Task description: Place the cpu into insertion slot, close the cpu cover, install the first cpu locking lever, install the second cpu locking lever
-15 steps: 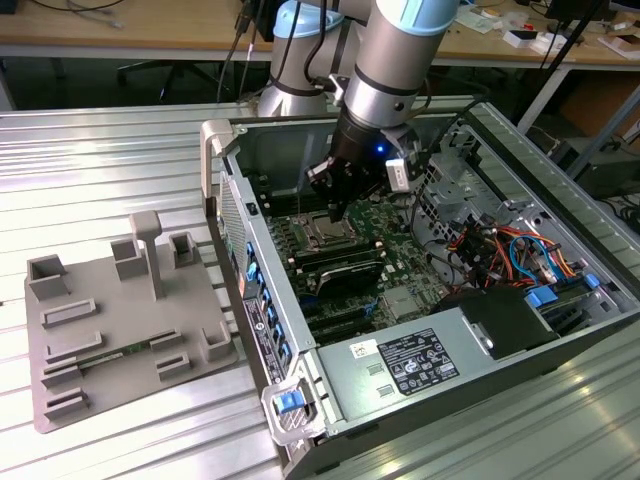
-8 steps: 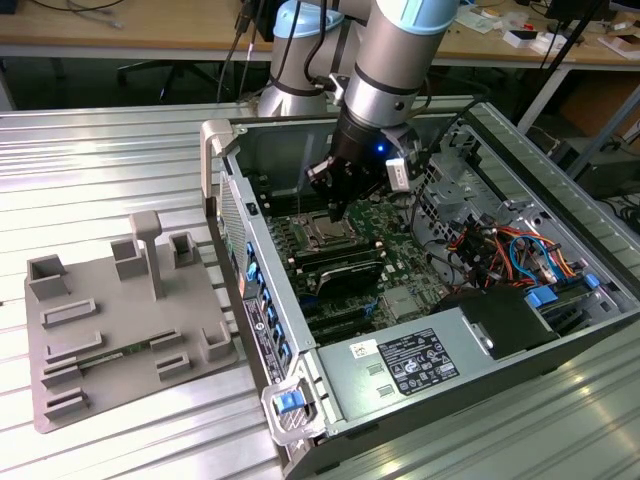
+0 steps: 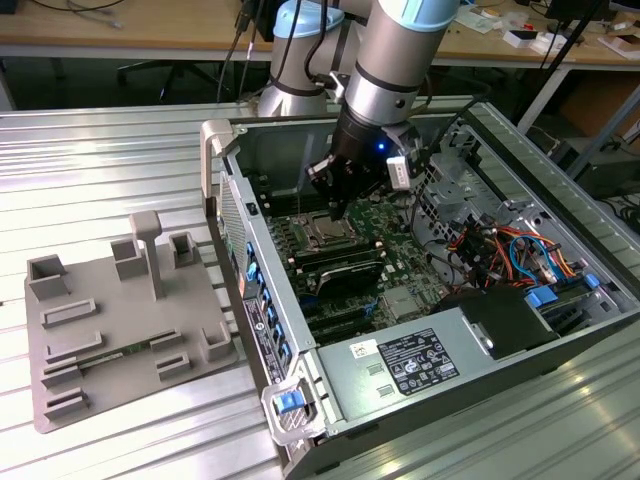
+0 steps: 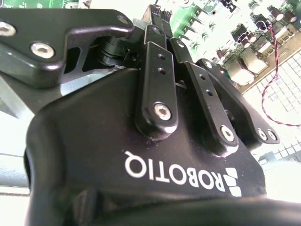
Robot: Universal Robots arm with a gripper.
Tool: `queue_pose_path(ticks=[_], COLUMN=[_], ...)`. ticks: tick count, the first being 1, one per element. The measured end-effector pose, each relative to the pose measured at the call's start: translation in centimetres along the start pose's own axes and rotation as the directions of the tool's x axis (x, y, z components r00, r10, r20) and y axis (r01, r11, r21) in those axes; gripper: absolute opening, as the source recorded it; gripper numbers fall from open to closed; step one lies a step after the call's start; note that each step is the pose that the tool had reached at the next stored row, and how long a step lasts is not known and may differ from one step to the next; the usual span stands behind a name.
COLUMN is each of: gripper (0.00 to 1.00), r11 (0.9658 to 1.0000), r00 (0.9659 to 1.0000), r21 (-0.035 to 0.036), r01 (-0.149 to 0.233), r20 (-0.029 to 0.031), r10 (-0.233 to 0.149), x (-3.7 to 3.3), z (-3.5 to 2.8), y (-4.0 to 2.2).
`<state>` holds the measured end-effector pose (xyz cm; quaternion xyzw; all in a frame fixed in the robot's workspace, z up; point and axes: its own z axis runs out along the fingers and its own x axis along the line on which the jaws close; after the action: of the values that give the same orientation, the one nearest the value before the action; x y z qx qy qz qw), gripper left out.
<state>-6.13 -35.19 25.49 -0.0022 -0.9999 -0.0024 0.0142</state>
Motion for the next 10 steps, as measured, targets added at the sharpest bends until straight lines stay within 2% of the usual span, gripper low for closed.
queue_pose_path(ticks=[10], gripper=[0.11], r11=[1.0000], r00=[1.0000], r21=[0.0000], r01=[0.000], r20=[0.0000], r10=[0.000], x=[0.00], z=[-0.08], y=[0.00])
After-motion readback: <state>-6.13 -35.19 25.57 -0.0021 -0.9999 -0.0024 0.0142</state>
